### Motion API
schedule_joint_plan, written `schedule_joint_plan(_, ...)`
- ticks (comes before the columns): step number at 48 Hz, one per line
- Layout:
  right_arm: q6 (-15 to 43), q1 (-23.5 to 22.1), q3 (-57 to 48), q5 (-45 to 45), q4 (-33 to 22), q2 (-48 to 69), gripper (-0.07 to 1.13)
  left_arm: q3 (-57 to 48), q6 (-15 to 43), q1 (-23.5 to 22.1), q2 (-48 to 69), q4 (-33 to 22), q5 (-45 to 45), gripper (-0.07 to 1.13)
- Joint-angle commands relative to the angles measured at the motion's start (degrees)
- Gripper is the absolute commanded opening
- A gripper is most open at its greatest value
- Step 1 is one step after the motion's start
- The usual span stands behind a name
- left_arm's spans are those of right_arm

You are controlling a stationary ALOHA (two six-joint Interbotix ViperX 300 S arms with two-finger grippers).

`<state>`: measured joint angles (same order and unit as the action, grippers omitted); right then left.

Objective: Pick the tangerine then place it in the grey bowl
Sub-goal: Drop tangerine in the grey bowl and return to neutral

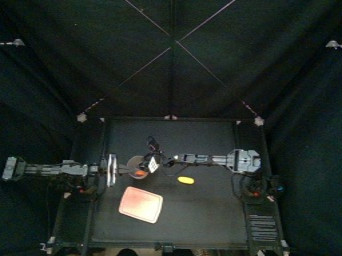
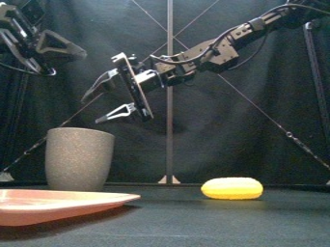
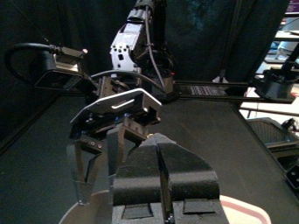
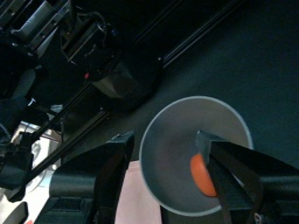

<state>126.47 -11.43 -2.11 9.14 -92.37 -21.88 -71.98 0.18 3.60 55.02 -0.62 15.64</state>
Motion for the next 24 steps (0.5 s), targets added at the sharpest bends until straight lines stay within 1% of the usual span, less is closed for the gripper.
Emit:
schedule_joint_plan(1, -0.18, -0.18, -0.44, -0.09, -0.97, 2.72, 0.93, 0.7, 0.0, 0.0, -0.09, 0.09, 0.53, 0.08)
schedule_joint_plan(6, -1.05, 0.09, -2.99, -1.14, -2.37, 4.48, 0.93, 0.62, 0.0, 0.0, -0.09, 0.09, 0.53, 0.08)
schedule_joint_plan(16, -4.04, 0.53, -11.6, -6.86, -0.18, 11.16, 0.93, 0.62, 0.0, 0.09, -0.09, 0.0, 0.35, 0.08)
schedule_joint_plan(24, -4.83, 1.76, -18.9, -10.55, -1.41, 17.67, 0.93, 0.44, 0.0, 0.09, -0.09, 0.0, 0.35, 0.08)
